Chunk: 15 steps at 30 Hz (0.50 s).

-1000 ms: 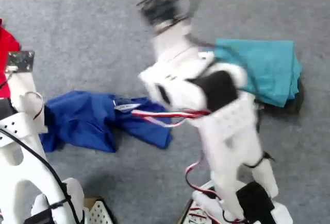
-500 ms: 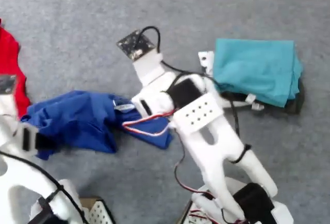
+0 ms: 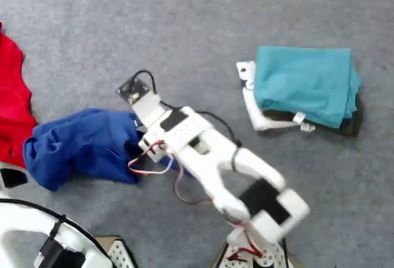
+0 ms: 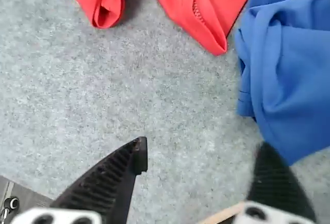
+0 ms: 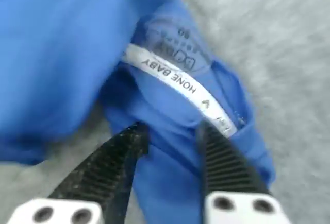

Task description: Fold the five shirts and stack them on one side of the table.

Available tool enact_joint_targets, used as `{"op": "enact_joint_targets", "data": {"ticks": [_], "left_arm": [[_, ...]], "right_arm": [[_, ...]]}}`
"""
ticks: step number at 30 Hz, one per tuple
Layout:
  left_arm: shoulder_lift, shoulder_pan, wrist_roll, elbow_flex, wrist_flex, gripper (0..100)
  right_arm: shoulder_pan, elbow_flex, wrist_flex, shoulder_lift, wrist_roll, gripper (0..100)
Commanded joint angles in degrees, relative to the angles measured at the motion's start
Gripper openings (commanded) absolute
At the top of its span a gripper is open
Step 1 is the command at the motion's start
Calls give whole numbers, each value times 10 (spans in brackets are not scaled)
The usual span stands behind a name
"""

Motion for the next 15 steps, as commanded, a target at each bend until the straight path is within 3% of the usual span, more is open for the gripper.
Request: {"op": "enact_joint_targets", "data": {"ticks": [1,5,11,15], "left_arm": [[-3,-4,23,11,-29,180],[-3,-1,59,18,-55,42],[-3,26,62,23,-57,56],[-7,50,62,46,-57,56]], "right_arm": [[33,-75,-11,73,5,8],[120,-182,40,131,5,12],[252,-390,135,199,7,14],[286,-518,167,273,59,15]]}}
